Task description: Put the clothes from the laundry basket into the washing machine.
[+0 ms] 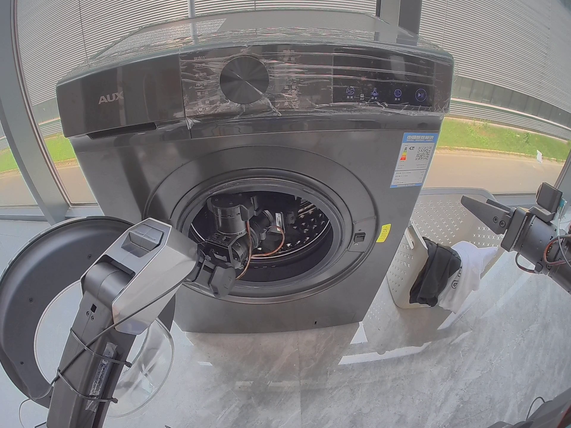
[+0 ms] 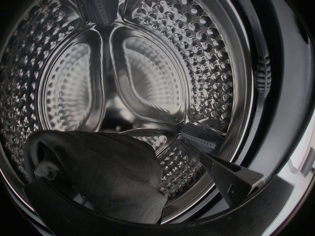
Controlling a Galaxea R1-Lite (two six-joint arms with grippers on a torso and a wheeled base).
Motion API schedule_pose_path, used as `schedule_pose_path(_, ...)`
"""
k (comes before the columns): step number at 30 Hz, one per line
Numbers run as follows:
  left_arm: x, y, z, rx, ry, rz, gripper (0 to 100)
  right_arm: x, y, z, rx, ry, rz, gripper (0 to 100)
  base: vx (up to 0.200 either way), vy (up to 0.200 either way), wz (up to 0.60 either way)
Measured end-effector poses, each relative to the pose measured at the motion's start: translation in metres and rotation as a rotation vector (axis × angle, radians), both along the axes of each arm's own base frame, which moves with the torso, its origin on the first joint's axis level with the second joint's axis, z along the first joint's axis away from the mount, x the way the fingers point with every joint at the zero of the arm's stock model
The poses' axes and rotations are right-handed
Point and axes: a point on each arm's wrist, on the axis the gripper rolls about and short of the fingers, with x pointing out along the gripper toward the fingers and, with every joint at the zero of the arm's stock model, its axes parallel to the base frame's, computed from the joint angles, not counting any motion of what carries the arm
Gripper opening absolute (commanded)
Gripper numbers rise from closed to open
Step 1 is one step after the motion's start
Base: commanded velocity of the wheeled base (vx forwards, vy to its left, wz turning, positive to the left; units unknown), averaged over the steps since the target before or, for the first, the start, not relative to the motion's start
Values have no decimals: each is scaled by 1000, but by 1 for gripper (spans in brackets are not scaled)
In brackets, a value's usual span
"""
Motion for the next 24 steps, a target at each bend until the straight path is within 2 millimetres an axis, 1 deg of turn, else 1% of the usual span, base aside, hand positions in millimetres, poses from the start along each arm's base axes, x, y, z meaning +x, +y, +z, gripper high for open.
schedule_pose_path(4, -7, -3, -9, 64, -2, -12, 100, 0, 0, 0, 0, 0, 1, 100, 0, 0, 0)
schedule_pose_path(8, -17, -1, -30, 149, 72, -18, 100, 0, 0, 0, 0, 0, 2, 100, 0, 0, 0)
schedule_pose_path(10, -19, 0, -34, 185, 79, -15, 100, 0, 0, 0, 0, 0, 2, 100, 0, 0, 0)
schedule_pose_path(14, -23, -5, -34, 201, 85, -21, 100, 0, 0, 0, 0, -1, 3, 100, 0, 0, 0)
schedule_pose_path(17, -21, -3, -32, 177, 89, -1, 100, 0, 0, 1, 1, -3, 4, 100, 0, 0, 0)
schedule_pose_path(21, -17, 0, -26, 93, 108, 34, 100, 0, 0, 1, 1, -4, 3, 100, 0, 0, 0)
schedule_pose_path(24, -20, -4, -21, 5, 136, 41, 100, 0, 0, 1, 1, -4, 4, 100, 0, 0, 0)
